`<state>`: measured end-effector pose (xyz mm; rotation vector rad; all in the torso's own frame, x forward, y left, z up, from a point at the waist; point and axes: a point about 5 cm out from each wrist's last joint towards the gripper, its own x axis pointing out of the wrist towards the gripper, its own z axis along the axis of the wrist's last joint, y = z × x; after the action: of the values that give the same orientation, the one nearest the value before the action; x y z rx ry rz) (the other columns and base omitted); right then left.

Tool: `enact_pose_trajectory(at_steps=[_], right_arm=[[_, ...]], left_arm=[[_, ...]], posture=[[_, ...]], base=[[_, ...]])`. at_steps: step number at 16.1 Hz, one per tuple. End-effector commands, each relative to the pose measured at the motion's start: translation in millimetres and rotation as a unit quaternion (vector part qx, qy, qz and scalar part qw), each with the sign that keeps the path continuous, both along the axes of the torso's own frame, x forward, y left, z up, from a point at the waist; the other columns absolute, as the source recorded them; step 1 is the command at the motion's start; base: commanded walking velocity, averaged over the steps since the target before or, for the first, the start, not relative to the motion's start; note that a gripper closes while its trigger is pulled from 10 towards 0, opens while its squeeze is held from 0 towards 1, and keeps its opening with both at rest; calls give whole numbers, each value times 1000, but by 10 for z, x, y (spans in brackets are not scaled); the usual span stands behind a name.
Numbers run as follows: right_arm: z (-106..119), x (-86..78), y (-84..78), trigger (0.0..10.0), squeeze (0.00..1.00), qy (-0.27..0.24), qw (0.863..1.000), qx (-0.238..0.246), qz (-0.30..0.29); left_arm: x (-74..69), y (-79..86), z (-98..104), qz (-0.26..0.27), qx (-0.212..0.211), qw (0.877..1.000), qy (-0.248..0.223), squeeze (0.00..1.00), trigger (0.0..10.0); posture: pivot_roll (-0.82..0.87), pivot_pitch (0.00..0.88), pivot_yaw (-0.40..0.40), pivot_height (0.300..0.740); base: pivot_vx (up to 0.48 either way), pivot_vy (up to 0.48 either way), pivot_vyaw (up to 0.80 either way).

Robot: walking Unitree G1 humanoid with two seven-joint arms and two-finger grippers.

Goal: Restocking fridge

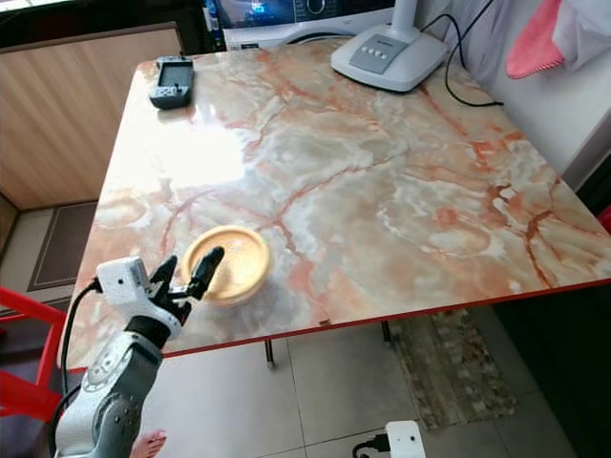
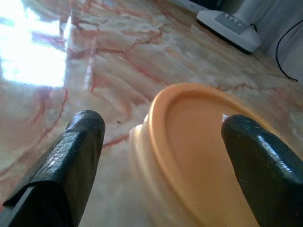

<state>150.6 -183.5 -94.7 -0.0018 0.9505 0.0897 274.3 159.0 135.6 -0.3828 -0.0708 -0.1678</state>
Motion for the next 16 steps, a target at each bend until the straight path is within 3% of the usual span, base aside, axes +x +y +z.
enact_pose_trajectory(at_steps=[1,5,9,16], right_arm=[[-66,-161,29,10000,0,27,1000,6,-1],[-65,-163,29,10000,0,24,1000,5,-1],[-63,-161,32,10000,0,22,1000,5,-1],[-54,-148,19,10000,0,13,1000,3,-5]], left_arm=[[-43,28,37,-3,-8,1000,-9,0,10000],[-29,14,134,-5,-14,999,-31,0,10000],[-29,-7,-23,-11,-32,999,0,0,10000],[-26,129,-131,15,-66,998,17,0,10000]], posture=[[66,171,32,740],[65,155,31,740],[60,146,30,740],[53,154,20,740]], base=[[0,0,0],[0,0,0],[0,0,0],[0,0,0]])
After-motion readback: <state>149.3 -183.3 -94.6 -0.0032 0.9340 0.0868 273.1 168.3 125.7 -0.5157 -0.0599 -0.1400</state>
